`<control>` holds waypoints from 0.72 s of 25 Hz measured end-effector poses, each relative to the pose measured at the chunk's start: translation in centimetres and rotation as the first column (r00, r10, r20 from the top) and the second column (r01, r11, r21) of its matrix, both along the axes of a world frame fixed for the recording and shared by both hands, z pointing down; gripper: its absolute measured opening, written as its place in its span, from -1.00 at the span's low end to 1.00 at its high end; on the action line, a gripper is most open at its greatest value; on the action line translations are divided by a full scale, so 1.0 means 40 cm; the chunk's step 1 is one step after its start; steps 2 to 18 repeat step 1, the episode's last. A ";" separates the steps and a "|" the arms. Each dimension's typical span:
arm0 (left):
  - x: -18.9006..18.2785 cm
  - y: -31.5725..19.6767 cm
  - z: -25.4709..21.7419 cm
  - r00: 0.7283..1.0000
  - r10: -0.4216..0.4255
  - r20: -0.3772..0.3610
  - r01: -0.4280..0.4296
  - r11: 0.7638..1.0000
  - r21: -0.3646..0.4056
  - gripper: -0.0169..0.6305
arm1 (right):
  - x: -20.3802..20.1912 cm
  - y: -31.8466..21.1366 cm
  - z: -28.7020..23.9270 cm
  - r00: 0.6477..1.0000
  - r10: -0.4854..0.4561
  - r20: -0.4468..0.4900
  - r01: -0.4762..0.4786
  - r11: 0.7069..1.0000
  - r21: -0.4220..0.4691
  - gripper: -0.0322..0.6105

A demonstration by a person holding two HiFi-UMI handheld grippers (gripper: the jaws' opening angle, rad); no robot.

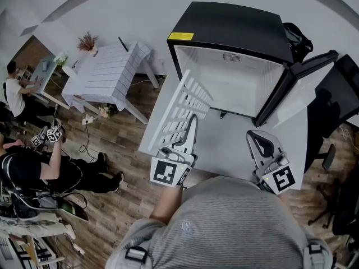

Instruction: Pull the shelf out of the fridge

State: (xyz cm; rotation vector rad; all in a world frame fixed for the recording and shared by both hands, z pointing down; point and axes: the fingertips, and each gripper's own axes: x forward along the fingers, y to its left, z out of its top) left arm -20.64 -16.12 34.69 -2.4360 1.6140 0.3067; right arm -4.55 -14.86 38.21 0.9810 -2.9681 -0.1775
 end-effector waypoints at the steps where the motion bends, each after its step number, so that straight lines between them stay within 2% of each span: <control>1: 0.000 0.000 0.001 1.000 0.000 0.000 0.000 1.000 0.000 -0.83 | 0.000 0.000 0.001 1.000 0.001 -0.001 -0.001 1.000 0.000 -0.86; 18: 0.000 0.000 0.001 1.000 0.000 0.000 0.000 1.000 0.000 -0.83 | 0.000 0.000 0.001 1.000 0.001 -0.001 -0.001 1.000 0.000 -0.86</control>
